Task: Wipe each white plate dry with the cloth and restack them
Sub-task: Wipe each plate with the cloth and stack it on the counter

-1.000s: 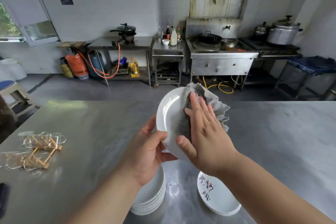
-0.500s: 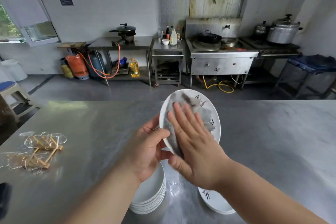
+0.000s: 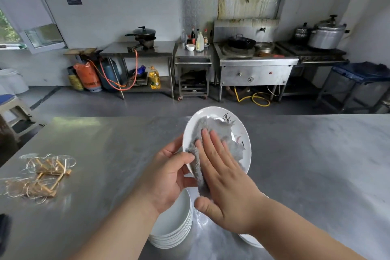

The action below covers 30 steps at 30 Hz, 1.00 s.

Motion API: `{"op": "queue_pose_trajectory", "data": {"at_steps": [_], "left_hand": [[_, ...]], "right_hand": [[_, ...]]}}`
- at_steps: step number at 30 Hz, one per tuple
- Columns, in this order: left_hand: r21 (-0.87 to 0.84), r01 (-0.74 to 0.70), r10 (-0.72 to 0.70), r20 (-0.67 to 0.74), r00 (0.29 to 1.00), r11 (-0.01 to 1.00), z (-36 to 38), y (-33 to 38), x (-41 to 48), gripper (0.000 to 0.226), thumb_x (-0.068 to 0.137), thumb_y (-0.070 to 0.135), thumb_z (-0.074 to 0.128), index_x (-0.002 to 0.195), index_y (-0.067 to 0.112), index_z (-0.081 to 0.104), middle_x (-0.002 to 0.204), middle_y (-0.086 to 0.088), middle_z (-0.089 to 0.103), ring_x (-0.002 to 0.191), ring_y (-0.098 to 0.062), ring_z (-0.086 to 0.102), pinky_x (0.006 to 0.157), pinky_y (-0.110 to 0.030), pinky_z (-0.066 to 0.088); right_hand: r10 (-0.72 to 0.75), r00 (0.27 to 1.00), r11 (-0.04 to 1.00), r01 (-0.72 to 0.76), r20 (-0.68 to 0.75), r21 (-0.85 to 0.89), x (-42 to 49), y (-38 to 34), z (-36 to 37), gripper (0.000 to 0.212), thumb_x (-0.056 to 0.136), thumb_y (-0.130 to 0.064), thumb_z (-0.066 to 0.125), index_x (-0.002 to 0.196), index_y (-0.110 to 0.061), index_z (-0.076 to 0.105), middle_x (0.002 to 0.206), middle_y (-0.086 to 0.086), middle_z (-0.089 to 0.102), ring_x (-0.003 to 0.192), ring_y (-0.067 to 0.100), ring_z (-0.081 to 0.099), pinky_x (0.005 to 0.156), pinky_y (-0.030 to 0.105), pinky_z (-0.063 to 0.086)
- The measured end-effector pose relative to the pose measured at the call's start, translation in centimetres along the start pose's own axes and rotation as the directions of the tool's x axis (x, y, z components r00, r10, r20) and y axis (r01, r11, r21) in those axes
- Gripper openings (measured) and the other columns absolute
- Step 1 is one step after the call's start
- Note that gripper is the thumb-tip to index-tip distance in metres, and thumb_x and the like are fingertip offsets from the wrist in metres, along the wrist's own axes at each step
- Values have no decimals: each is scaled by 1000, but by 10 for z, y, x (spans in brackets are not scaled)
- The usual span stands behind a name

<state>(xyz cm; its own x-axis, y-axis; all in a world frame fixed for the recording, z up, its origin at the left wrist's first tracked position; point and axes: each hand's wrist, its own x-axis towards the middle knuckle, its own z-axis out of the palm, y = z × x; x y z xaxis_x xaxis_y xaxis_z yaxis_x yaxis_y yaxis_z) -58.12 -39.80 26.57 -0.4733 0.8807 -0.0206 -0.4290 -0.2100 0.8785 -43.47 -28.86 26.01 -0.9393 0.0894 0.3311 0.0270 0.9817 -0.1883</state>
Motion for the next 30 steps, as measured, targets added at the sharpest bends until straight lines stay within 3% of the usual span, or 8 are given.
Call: {"op": "queue_pose_trajectory", "data": {"at_steps": [5, 8, 12, 17, 20, 25, 27, 30], "left_hand": [[-38, 12, -11, 23, 1000, 999, -2, -1, -2, 50, 92, 11, 58, 140, 21, 67, 134, -20, 70, 112, -35, 72, 83, -57, 62], [-19, 10, -10, 10, 1000, 1000, 1, 3, 1, 46, 90, 14, 59, 133, 24, 72, 123, -14, 75, 100, -26, 74, 79, -49, 63], [-11, 39, -39, 9, 999, 999, -3, 3, -1, 43, 88, 13, 61, 129, 22, 74, 122, -19, 73, 100, -28, 71, 77, -47, 63], [55, 56, -59, 46, 997, 997, 4, -2, -2, 46, 87, 14, 60, 131, 22, 72, 124, -27, 71, 100, -38, 70, 78, -55, 63], [5, 7, -7, 17, 1000, 1000, 2, 3, 5, 48, 86, 13, 59, 130, 24, 74, 122, -21, 74, 99, -35, 71, 75, -55, 64], [-48, 11, -12, -6, 1000, 999, 0, -3, 8, 45, 87, 10, 58, 126, 25, 76, 121, -16, 76, 97, -27, 76, 71, -46, 64], [-61, 22, -23, -21, 1000, 998, 1, -8, 7, 47, 85, 10, 59, 128, 24, 75, 123, -17, 75, 99, -30, 75, 70, -46, 64], [-80, -1, -1, -19, 1000, 997, 1, -5, 11, 48, 85, 10, 59, 127, 25, 75, 121, -17, 76, 98, -32, 76, 68, -49, 63]], "right_hand": [[133, 991, 984, -131, 9, -123, -12, 8, -12, 105, 93, -81, 2, 164, -4, 11, 172, 21, -5, 159, 41, -12, 126, 62, 12], [10, 1000, 1000, -10, -23, -16, -18, -2, -7, 102, 95, -78, 9, 165, -3, 12, 174, 17, 0, 160, 42, -4, 127, 62, 14], [-91, 992, 991, 99, 90, -90, -17, 4, -10, 95, 94, -80, 9, 167, -18, 13, 175, 4, 1, 161, 37, -3, 126, 60, 19], [145, 988, 963, -127, 57, -236, 9, 37, -46, 92, 90, -80, -6, 166, -29, 6, 174, -2, -6, 159, 34, -18, 128, 58, 4], [237, 969, 951, -217, 67, -220, 1, 40, -44, 97, 86, -83, -15, 164, -27, -7, 173, -2, -16, 157, 32, -24, 127, 56, 3], [47, 989, 999, -43, 139, -34, -20, 10, -8, 100, 94, -81, 7, 166, -11, 3, 175, 7, -5, 161, 34, -9, 128, 58, 15], [36, 992, 997, -28, 124, -66, -11, 20, -15, 101, 94, -81, 5, 166, -10, 6, 175, 6, -2, 161, 30, -7, 129, 54, 15], [171, 982, 968, -152, 79, -202, 4, 44, -38, 100, 89, -82, -3, 166, -18, 0, 173, 2, -13, 159, 27, -18, 129, 50, 6]]}}
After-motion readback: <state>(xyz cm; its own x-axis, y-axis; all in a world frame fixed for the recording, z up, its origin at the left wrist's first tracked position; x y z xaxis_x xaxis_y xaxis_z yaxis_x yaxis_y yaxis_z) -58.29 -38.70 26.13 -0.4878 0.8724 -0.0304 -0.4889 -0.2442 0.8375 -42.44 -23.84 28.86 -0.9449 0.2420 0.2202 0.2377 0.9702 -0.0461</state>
